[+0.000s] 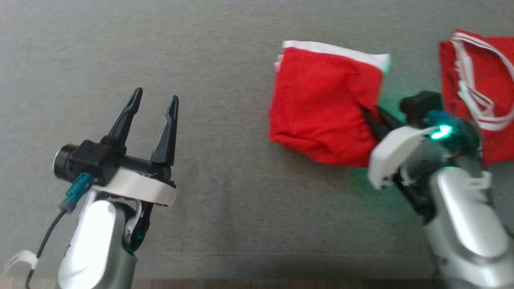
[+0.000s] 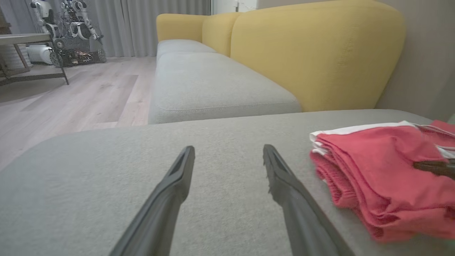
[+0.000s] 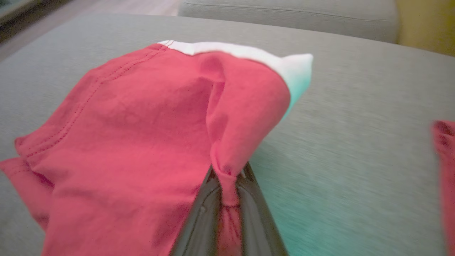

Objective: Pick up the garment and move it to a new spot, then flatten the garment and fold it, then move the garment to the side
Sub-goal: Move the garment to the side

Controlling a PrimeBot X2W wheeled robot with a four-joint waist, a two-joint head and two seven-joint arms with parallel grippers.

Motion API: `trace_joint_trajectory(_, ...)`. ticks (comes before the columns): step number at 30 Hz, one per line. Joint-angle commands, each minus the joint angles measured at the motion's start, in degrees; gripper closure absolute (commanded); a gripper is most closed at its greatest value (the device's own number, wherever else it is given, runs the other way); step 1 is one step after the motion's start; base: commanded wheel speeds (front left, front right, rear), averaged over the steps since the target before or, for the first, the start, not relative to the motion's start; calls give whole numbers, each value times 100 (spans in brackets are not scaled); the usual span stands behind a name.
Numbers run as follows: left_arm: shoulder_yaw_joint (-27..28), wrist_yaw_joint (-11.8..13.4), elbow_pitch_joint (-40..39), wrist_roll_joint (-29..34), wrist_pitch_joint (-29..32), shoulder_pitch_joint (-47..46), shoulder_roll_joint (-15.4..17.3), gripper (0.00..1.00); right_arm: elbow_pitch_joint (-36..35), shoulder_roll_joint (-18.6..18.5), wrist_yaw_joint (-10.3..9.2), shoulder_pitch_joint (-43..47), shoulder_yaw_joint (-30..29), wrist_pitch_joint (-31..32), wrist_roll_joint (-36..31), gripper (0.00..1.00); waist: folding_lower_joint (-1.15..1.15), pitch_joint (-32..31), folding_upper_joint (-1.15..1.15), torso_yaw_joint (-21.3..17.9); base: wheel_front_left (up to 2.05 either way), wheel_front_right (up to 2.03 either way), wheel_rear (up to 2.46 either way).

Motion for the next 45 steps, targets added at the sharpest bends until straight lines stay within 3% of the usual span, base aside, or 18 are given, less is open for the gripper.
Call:
trace_joint_trajectory(1, 197, -13, -230, 64, -70, -177, 153, 0, -511, -155, -4, 63, -49, 225, -91, 100, 0, 109, 0, -377, 0, 0, 0)
trace_joint_trajectory(6, 125, -31, -299, 63, -70, -280, 187, 0, -1210, -608, -4, 220, -438, 827, -157, 100, 0, 257, 0, -597, 0, 0, 0)
trace_joint_trajectory(12, 38, -52, -396, 47, -70, -445, 237, 0, -1936, -1427, -4, 208, -925, 1640, -56, 100, 0, 496, 0, -723, 0, 0, 0)
trace_joint_trajectory(15, 20, -56, -436, 39, -70, -496, 258, 0, -2039, -1913, -4, 61, -1083, 1884, 68, 100, 0, 603, 0, -748, 0, 0, 0)
trace_joint_trajectory(21, 14, -62, -476, 21, -70, -584, 318, 0, -1775, -2791, -4, -564, -1020, 1744, 182, 100, 0, 785, 0, -802, 0, 0, 0)
trace_joint_trajectory(26, -26, -72, -471, -12, -70, -696, 338, 0, -1089, -2827, -4, -1153, -956, 1382, 238, 100, 0, 928, 0, -806, 0, 0, 0)
trace_joint_trajectory(33, -54, -86, -489, -76, -70, -809, 340, 0, -72, -2367, -4, -1340, -1281, 991, 189, 100, 0, 1070, 0, -745, 0, 0, 0)
trace_joint_trajectory(34, -43, -86, -490, -81, -70, -809, 346, 0, 12, -2304, -4, -1352, -1348, 906, 188, 93, 0, 1079, 0, -753, 0, 0, 0)
trace_joint_trajectory(35, -33, -87, -488, -83, -70, -808, 353, 0, 95, -2239, -4, -1363, -1403, 829, 187, 54, 0, 1084, 0, -764, 0, 0, 0)
trace_joint_trajectory(36, -27, -87, -485, -84, -70, -806, 358, 0, 162, -2188, -4, -1377, -1449, 734, 162, 0, 0, 1087, 0, -777, 0, 0, 0)
trace_joint_trajectory(45, -16, -85, -427, -72, -70, -742, 398, 0, 189, -1424, -4, -1267, -2051, 78, -116, 0, 0, 928, 0, -897, 0, 0, 0)
